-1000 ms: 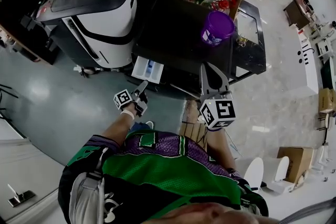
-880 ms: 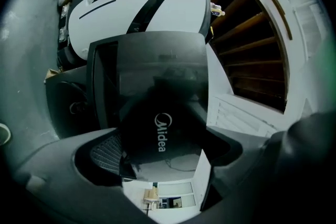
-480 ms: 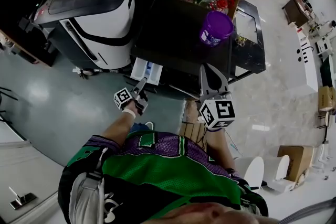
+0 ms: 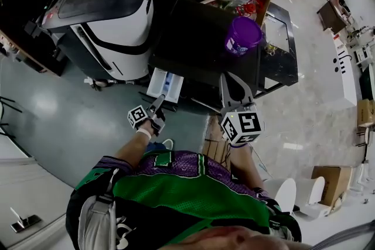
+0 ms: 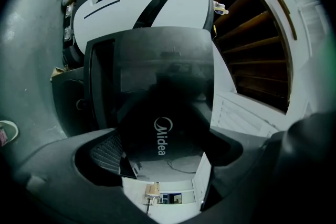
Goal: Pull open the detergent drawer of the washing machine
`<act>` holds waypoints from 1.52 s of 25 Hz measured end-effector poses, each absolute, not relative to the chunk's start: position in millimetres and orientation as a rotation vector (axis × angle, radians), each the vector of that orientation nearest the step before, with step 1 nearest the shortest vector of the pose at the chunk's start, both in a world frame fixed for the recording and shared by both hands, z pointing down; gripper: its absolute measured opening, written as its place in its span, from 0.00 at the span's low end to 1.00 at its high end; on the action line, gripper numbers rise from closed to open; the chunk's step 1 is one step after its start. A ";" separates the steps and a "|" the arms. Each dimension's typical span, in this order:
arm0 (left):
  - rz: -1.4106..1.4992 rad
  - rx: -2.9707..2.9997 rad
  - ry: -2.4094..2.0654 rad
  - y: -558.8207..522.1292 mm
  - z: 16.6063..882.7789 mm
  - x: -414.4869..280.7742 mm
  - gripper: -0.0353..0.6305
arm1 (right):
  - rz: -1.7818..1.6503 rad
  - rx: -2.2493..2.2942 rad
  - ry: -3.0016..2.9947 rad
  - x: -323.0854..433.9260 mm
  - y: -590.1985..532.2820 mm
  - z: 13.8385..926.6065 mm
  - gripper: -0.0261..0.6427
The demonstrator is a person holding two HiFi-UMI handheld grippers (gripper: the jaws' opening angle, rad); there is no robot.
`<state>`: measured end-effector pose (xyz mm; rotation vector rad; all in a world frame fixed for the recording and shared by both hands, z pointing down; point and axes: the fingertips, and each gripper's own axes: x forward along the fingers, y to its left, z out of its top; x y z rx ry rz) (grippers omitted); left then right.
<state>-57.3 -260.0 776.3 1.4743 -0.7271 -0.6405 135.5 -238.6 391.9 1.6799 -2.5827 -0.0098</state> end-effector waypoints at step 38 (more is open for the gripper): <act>-0.227 2.178 -0.899 -290.9 652.7 -143.2 0.72 | 0.094 1.836 -2.627 129.8 -233.0 387.3 0.04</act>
